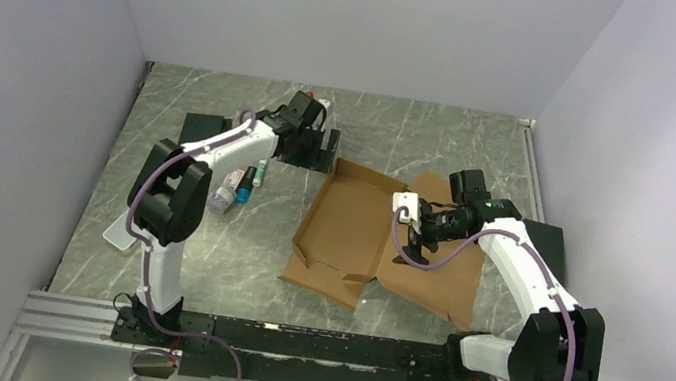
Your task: Fold the paper box
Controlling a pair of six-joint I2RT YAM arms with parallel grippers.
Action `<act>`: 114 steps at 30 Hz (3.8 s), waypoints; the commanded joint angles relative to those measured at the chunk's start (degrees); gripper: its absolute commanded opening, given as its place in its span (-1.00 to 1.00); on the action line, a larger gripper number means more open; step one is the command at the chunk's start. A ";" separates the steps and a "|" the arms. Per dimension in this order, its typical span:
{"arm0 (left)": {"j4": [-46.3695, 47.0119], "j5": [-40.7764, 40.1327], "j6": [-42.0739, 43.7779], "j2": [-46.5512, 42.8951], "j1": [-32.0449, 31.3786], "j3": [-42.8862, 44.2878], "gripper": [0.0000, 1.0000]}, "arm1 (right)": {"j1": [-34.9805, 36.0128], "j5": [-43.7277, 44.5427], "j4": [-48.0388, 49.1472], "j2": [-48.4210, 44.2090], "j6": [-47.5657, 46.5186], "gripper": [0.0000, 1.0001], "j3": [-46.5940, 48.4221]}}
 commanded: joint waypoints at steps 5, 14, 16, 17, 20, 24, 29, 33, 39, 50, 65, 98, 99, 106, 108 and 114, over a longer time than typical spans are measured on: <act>-1.42 3.24 1.51 3.26 -0.95 4.71 0.62 | 0.20 -1.37 -0.54 0.13 -1.95 0.89 0.40; -2.39 -1.24 -1.42 5.73 -3.69 5.18 0.03 | 0.22 -1.37 -0.63 0.29 -1.96 0.89 0.42; -2.55 -2.90 -2.32 5.91 -4.01 5.26 -0.05 | 0.14 -1.37 -0.63 0.27 -1.96 0.90 0.42; -2.66 -3.09 -2.81 5.85 -4.15 5.10 -0.09 | 0.16 -1.31 -0.63 0.26 -1.96 0.89 0.42; -3.30 -5.71 -4.99 5.62 -4.19 4.69 -0.42 | 0.15 -1.36 -0.71 0.20 -2.04 0.89 0.50; -4.57 -10.70 -9.60 4.29 -4.19 3.35 -0.75 | 0.14 -2.05 -0.56 -0.24 -0.91 0.89 1.17; -5.87 -16.25 -18.22 0.90 -4.18 0.47 -0.97 | -0.33 -4.57 -0.90 -0.41 2.20 0.89 3.19; -7.32 -20.74 -26.86 -1.84 -4.05 -2.54 -1.00 | -1.05 -6.28 -0.13 -0.67 5.77 0.89 4.39; -5.68 -23.50 -41.80 -6.34 -3.93 -9.35 -1.00 | -2.81 -6.37 10.59 -1.28 21.37 0.87 4.08; 4.34 -18.65 -47.33 -11.90 -3.95 -20.86 -0.56 | -9.03 -9.71 34.98 -4.09 50.62 0.84 -2.30; 15.91 -5.55 -7.52 -26.95 -3.86 -28.54 0.76 | -11.80 -15.03 25.10 -5.72 38.34 0.85 -0.13; 3.17 15.30 22.43 0.01 11.08 7.86 0.99 | -12.25 -15.20 23.50 -6.16 35.81 0.86 -0.02; 2.46 15.56 23.77 0.94 11.08 9.01 0.97 | -12.25 -15.29 23.54 -6.12 35.83 0.86 -0.08; 0.65 24.48 28.11 7.79 11.08 14.32 0.81 | -12.29 -15.42 24.13 -6.10 36.56 0.86 -0.28; -1.37 27.49 29.04 10.08 10.96 16.95 0.69 | -12.25 -15.34 24.32 -6.06 36.77 0.86 -0.33; -1.92 25.30 30.34 13.56 8.87 20.06 0.53 | -12.25 -15.19 24.59 -5.80 36.98 0.85 -0.44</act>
